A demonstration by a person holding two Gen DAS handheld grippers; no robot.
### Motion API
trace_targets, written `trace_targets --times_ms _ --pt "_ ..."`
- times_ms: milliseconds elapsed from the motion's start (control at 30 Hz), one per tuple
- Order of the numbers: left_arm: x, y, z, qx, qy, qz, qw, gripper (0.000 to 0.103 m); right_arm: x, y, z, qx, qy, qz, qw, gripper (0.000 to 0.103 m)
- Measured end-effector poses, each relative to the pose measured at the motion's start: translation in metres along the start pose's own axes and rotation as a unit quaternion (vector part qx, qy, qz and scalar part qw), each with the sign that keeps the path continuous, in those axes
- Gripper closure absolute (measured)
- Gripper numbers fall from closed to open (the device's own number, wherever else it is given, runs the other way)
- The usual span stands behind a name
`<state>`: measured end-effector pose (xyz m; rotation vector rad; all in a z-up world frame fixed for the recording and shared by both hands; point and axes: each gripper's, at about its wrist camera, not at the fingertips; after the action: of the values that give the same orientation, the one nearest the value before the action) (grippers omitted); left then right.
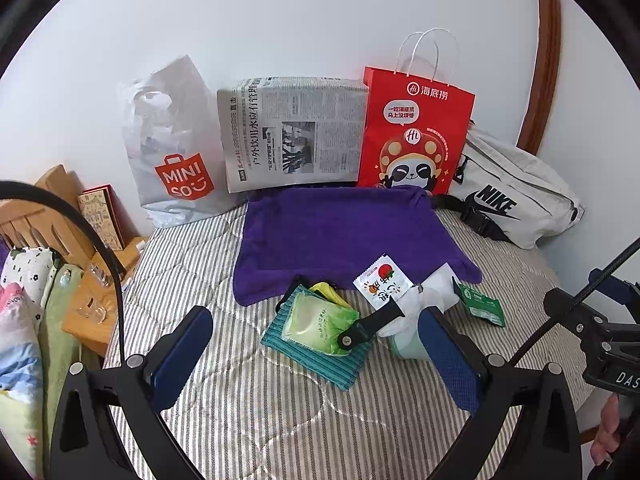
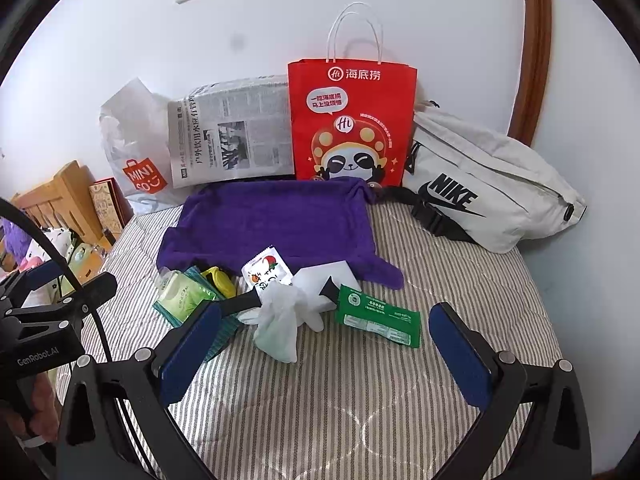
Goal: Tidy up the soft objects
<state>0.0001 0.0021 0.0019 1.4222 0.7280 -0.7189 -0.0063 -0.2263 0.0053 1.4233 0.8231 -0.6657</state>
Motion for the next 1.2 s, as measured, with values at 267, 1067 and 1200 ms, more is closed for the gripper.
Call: trace_targets --times_ms 267,1067,1200 --pt "-0.0007 -0.0011 0.0005 0.0 0.001 0.0 1.0 0.0 -0.0016 0.0 -0.0018 -0.003 0.003 0.001 1.0 0.001" --pt "-0.0011 -0.003 0.0016 0.002 -0.002 -0.002 1.0 0.0 -0.0028 -0.0014 -0.006 -0.008 0.003 0.005 1.0 0.001" --pt "-0.0012 -0.003 0.0013 0.001 -0.002 -0.003 1.0 0.0 -0.0022 -0.0025 -0.0072 -0.009 0.002 0.004 1.0 0.001"
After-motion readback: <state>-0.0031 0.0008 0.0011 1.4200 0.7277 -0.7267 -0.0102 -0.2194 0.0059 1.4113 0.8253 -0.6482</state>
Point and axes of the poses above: each gripper's, at about its wrist camera, not at the fingertips, and x roughly the way its jaws point, z to its right, y to its top, and after that the axes turned 9 degrees about -z, right-handed
